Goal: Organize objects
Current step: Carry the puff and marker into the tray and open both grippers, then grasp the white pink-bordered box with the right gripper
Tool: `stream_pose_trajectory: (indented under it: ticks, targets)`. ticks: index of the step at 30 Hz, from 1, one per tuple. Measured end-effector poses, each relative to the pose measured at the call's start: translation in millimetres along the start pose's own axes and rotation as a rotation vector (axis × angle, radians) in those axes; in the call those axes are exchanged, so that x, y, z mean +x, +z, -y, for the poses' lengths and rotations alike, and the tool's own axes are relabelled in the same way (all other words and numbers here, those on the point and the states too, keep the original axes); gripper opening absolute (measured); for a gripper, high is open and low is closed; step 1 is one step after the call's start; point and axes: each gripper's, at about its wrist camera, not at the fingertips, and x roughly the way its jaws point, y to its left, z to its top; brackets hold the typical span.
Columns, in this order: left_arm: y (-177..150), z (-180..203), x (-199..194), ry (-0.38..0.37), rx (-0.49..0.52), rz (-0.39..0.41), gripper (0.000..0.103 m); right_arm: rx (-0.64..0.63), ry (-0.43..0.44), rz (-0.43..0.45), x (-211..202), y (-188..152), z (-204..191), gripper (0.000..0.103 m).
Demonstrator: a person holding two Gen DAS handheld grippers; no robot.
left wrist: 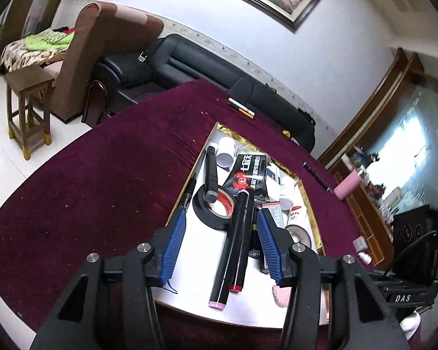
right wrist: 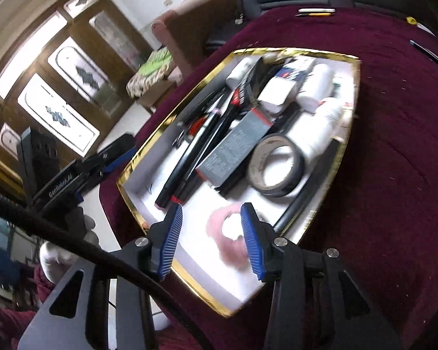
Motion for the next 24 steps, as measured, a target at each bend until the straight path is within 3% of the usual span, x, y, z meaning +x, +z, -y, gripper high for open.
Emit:
stream_pose_trajectory:
  ticks: [10, 18, 20, 24]
  targets:
    - [-2, 22, -4, -0.053, 0.047, 0.012, 0.049, 0.169, 0.012, 0.061, -25, -8, 42, 0.045]
    - [-11, 69, 10, -0.146, 0.151, -0.053, 0.049, 0.25, -0.012, 0.157, -64, -6, 81, 0.044]
    - [-14, 86, 13, -0.166, 0.188, -0.071, 0.049, 0.275, -0.081, 0.211, -93, -5, 106, 0.044]
    - [-21, 117, 13, -0.211, 0.268, -0.091, 0.049, 0.353, -0.378, 0.328, -165, -7, 171, 0.048]
